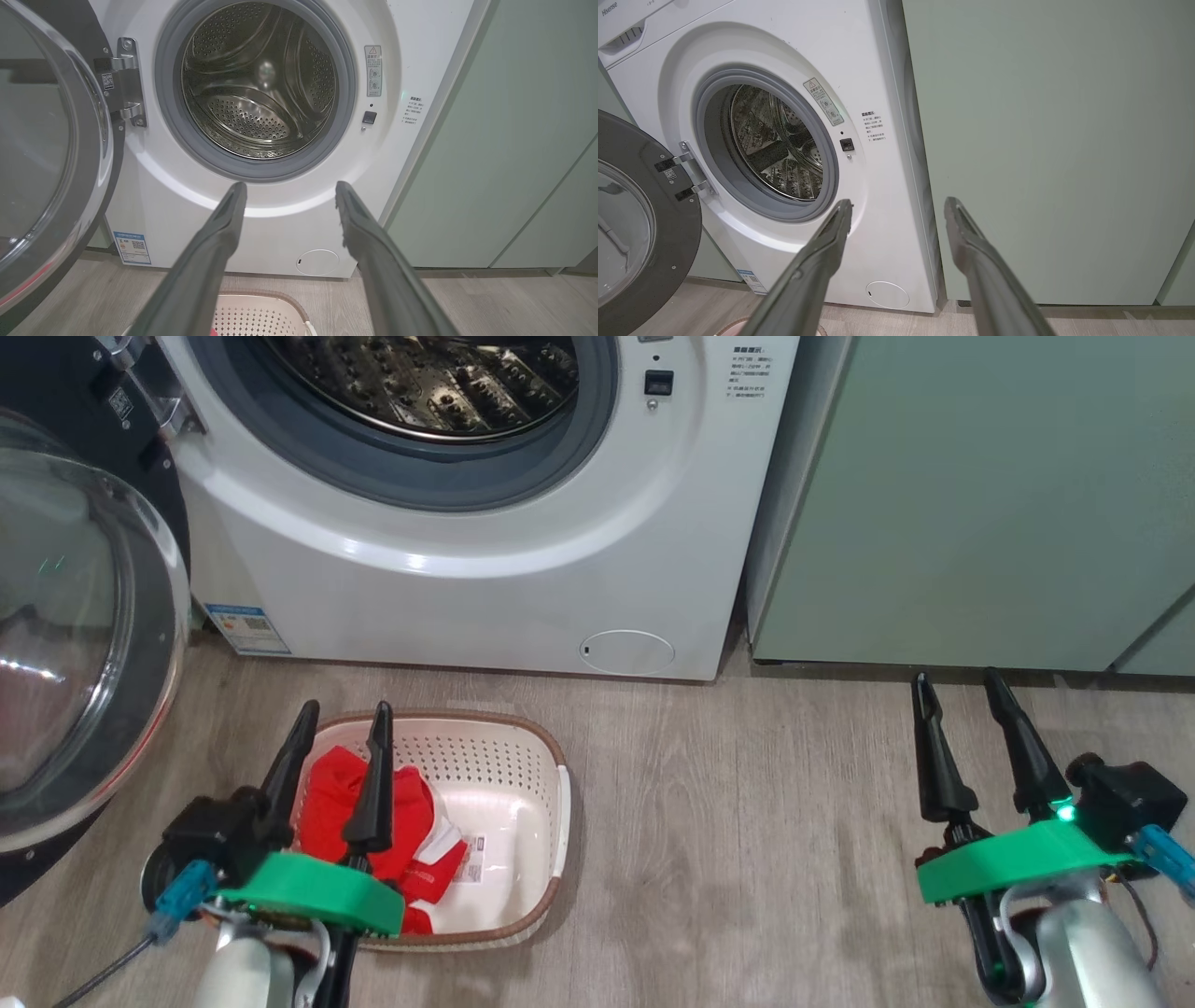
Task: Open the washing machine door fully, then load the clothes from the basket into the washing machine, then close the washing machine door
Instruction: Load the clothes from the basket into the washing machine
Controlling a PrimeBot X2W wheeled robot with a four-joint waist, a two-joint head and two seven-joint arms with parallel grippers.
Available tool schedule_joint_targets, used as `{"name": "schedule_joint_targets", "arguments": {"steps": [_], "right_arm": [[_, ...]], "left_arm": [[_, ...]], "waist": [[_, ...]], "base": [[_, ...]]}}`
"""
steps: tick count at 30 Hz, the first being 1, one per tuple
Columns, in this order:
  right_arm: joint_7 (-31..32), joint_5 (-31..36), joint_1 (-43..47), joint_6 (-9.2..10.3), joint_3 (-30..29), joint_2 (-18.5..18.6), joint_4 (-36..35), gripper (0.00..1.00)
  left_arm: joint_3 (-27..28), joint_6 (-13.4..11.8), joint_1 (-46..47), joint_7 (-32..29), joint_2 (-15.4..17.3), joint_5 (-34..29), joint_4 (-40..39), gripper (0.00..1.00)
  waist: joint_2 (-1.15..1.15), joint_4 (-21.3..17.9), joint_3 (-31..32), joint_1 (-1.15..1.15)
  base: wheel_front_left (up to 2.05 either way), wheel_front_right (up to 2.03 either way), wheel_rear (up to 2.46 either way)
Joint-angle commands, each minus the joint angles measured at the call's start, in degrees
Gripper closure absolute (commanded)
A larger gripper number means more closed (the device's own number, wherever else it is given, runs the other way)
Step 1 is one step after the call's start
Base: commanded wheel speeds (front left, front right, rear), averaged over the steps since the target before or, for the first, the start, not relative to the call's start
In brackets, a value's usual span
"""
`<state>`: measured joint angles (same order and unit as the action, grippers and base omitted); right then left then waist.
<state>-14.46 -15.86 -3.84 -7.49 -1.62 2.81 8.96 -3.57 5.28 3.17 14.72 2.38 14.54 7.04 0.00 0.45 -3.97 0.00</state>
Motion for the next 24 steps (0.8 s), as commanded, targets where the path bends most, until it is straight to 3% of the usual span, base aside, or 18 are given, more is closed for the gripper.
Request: {"name": "schedule_joint_targets", "arguments": {"steps": [1,24], "right_arm": [[-0.5,0.0,-1.3,0.00,1.5,0.1,-1.8,0.00],[-0.5,-0.3,-1.6,0.00,1.5,0.1,-2.1,0.00]], "left_arm": [[1.7,-0.3,1.3,0.3,0.5,-0.4,-1.6,0.00],[2.3,-1.0,1.7,0.3,0.5,-0.9,1.1,0.00]], "waist": [[0.00,0.0,0.0,0.00],[0.00,0.0,-1.8,0.00]], "base": [[0.00,0.00,0.00],[0.00,0.00,0.00]]}}
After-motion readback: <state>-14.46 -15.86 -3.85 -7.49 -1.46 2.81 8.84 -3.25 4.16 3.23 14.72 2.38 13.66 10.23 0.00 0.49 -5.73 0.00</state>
